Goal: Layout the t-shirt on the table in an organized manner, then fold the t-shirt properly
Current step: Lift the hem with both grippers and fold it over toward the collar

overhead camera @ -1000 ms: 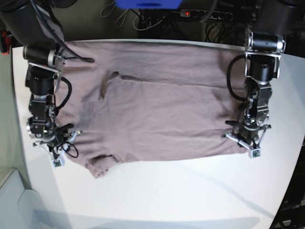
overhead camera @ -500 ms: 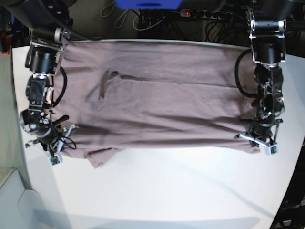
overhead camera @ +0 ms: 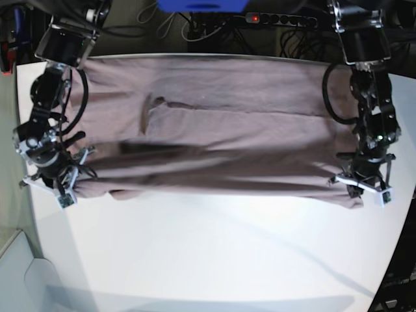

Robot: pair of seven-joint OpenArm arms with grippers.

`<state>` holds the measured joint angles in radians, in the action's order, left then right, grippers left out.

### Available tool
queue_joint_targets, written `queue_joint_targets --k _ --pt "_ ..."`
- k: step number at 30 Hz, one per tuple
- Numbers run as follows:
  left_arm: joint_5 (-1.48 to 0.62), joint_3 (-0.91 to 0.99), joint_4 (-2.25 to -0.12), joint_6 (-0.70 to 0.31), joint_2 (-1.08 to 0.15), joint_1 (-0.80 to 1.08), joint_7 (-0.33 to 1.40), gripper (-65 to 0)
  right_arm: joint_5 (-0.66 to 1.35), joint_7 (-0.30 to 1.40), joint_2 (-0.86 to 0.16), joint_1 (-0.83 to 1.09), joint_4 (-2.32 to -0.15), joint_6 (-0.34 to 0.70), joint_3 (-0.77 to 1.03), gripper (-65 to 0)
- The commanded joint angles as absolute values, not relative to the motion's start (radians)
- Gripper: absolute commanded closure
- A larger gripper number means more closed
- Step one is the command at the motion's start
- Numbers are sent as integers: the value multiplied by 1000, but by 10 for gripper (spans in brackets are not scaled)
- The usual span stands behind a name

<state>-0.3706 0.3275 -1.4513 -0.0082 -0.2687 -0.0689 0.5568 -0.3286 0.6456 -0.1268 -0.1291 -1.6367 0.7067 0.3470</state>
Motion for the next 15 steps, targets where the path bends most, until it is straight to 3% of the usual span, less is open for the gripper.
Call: queue_joint_targets --k 1,15 --pt "-371 334 -1489 -5 -285 -62 533 0 -325 631 -139 -131 -1676 698 351 0" --pt "-371 421 -1741 -5 -269 239 533 0 -325 627 -128 58 -1770 698 352 0"
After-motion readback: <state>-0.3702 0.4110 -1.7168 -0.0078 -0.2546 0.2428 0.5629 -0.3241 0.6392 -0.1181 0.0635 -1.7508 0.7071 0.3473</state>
